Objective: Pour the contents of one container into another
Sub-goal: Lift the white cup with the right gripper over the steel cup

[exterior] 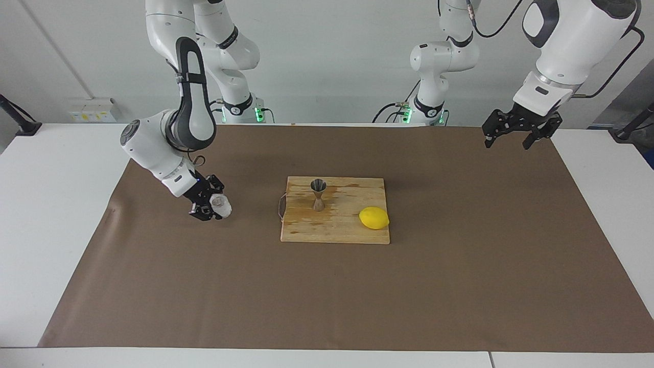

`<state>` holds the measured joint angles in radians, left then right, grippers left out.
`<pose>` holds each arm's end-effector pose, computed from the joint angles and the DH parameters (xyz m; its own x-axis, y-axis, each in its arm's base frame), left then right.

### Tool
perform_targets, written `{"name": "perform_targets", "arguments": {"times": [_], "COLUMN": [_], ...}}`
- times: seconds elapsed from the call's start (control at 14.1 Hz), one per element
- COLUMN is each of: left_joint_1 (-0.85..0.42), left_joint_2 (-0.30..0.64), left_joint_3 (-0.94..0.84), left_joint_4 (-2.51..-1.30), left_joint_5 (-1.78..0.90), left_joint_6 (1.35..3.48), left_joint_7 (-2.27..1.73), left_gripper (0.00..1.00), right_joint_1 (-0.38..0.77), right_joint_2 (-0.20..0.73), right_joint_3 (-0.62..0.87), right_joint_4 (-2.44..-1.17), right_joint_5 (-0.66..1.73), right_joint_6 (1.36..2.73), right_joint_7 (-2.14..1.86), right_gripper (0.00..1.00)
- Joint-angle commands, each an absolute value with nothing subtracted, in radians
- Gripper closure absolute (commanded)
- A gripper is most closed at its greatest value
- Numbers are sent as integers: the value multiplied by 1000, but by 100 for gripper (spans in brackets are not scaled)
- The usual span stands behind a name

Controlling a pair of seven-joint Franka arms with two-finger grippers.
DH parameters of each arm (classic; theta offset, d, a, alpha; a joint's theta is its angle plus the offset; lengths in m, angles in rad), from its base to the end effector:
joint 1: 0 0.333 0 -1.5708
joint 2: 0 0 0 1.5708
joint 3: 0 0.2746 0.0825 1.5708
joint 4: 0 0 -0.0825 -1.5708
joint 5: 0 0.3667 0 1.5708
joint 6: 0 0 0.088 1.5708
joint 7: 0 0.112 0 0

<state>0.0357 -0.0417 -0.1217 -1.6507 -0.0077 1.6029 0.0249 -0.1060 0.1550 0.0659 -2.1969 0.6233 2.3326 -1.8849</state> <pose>0.5258 -0.0473 0.5665 0.9939 -0.1103 -0.0063 -0.1103 -0.9939 0.0028 0.5310 -0.0093 0.2813 0.1464 0.8871 0.4378 0.9847 -0.1729 0.0210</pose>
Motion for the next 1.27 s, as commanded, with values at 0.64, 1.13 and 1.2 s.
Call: {"name": "perform_targets", "arguments": {"times": [0.64,1.13,1.2], "left_joint_1": [54,54,54], "left_joint_2": [-64,-64,-64], "left_joint_3": [-124,-124,-124], "left_joint_4": [-1669,-1669,-1669], "left_joint_5": [-21,-21,-21], "left_joint_6": [1597,1597,1595], "left_joint_7": [41,40,41], "left_gripper": [0,0,0], "right_joint_1": [118,242,253], "right_joint_2": [163,161,161], "right_joint_3": [83,83,83], "right_joint_4": [-1927,-1901,-1901], "right_joint_5": [341,206,190], "right_joint_6": [2143,2117,2118], "right_joint_7": [-1346,-1243,-1227], "right_gripper": [57,57,57]}}
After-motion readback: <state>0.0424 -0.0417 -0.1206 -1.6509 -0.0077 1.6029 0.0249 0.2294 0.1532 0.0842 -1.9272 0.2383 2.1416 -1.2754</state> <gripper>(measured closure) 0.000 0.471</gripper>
